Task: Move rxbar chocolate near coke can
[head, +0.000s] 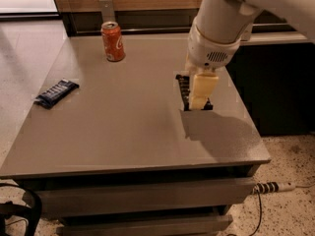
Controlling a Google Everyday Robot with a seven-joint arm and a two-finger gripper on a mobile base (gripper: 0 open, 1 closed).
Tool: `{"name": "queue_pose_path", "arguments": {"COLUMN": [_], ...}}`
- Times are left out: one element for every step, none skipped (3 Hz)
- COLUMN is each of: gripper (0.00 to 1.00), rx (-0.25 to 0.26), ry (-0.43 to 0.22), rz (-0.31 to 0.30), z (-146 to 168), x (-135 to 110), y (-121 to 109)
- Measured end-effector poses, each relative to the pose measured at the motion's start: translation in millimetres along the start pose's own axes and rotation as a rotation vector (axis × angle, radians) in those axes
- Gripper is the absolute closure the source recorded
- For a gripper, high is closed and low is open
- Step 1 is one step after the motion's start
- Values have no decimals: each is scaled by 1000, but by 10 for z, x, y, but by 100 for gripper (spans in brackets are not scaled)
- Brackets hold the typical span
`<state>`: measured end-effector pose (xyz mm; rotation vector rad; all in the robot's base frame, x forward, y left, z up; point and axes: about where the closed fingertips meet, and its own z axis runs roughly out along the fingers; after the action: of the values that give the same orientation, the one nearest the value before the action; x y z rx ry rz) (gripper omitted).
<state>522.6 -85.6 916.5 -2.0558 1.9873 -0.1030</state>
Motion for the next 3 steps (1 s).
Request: {"name": "queue_pose_path", "arguments": {"gripper": [100, 100, 100], "rx": [112, 198, 211], "ry": [-153, -318, -351], "rz": [-27, 10, 14], "z": [-309, -481, -545], "x": [-23, -29, -80], "y": [-506, -910, -968]}}
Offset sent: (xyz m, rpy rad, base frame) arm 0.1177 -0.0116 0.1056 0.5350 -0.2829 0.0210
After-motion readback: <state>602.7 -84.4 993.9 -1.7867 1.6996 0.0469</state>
